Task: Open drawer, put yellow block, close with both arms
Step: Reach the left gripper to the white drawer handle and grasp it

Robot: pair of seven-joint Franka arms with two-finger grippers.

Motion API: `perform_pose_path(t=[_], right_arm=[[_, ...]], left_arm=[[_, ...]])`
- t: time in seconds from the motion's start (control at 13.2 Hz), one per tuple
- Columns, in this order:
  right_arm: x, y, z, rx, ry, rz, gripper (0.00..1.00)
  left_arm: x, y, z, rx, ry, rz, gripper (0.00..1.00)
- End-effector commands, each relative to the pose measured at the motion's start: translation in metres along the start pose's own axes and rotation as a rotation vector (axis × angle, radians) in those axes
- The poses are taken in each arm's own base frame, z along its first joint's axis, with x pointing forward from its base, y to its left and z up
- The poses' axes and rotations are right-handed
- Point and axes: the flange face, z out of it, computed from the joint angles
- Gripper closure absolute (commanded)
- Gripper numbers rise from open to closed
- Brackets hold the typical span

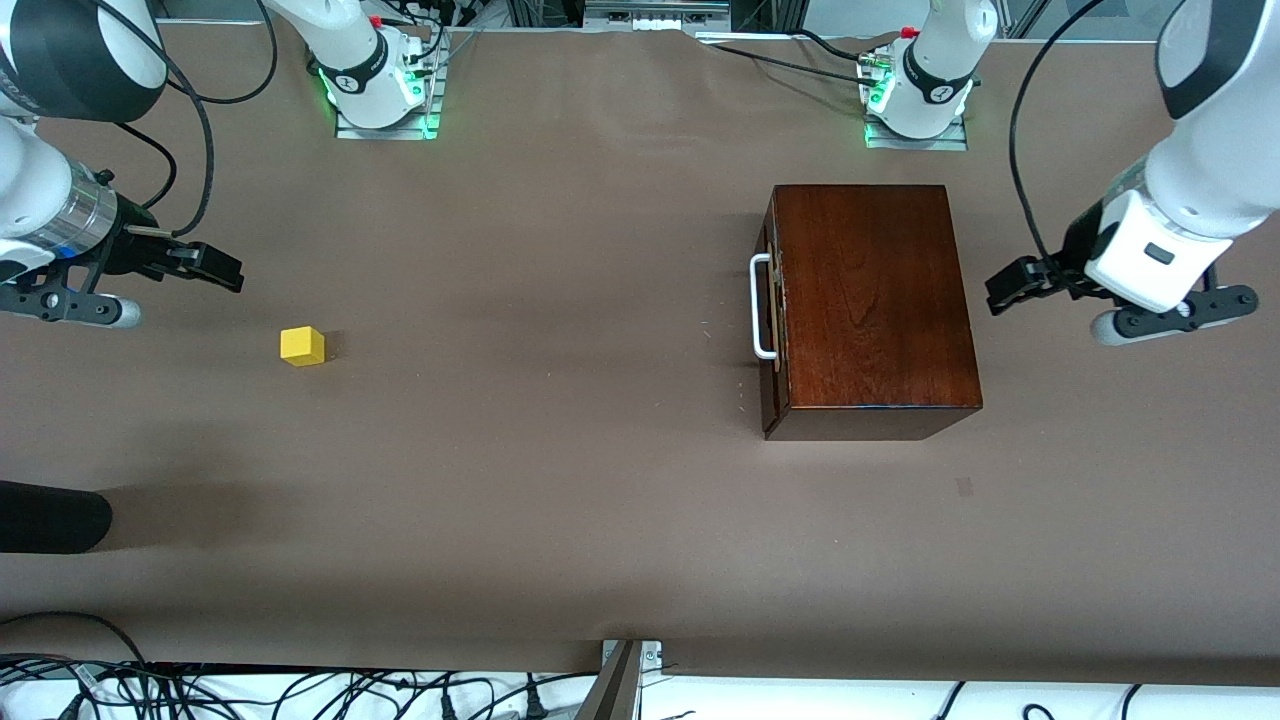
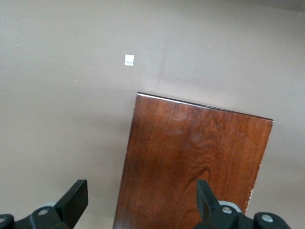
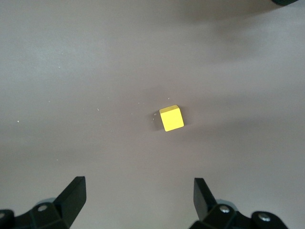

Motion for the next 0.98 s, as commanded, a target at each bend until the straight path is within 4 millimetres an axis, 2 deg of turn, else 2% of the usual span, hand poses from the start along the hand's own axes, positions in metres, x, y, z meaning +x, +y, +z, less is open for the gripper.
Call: perform_pose_path(t=[0.0, 0.08, 0.23, 0.38, 0.45, 0.6, 0.68, 0.91], right_arm=[[-0.002, 0.003, 0.0, 0.005, 0.003, -0.015, 0.0], [-0.003, 0.003, 0.001, 0.005, 0.0, -0.015, 0.0], [-0.003, 0.003, 0.001, 0.003, 0.0, -0.016, 0.0], [-0.002, 0.003, 0.001, 0.005, 0.001, -0.015, 0.0], [-0.002, 0.004, 0.001, 0.004, 0.0, -0.014, 0.0], [-0.002, 0.003, 0.001, 0.003, 0.0, -0.016, 0.0], [-0.002, 0.003, 0.001, 0.003, 0.0, -0.016, 0.0], [-0.002, 0.003, 0.001, 0.003, 0.0, -0.016, 0.0]], left_arm=[[-0.001, 0.008, 0.007, 0.017, -0.029, 0.017, 0.0], [-0.005, 0.014, 0.005, 0.018, -0.039, 0.021, 0.0], [-0.023, 0.051, 0.012, 0.034, -0.073, 0.09, 0.0], [-0.039, 0.094, 0.029, 0.046, -0.098, 0.131, 0.0], [-0.044, 0.117, 0.042, 0.055, -0.115, 0.122, 0.0], [-0.059, 0.178, 0.073, 0.074, -0.144, 0.117, 0.0], [-0.066, 0.199, 0.086, 0.083, -0.156, 0.118, 0.0], [-0.111, 0.266, 0.14, 0.153, -0.189, 0.13, 0.0]])
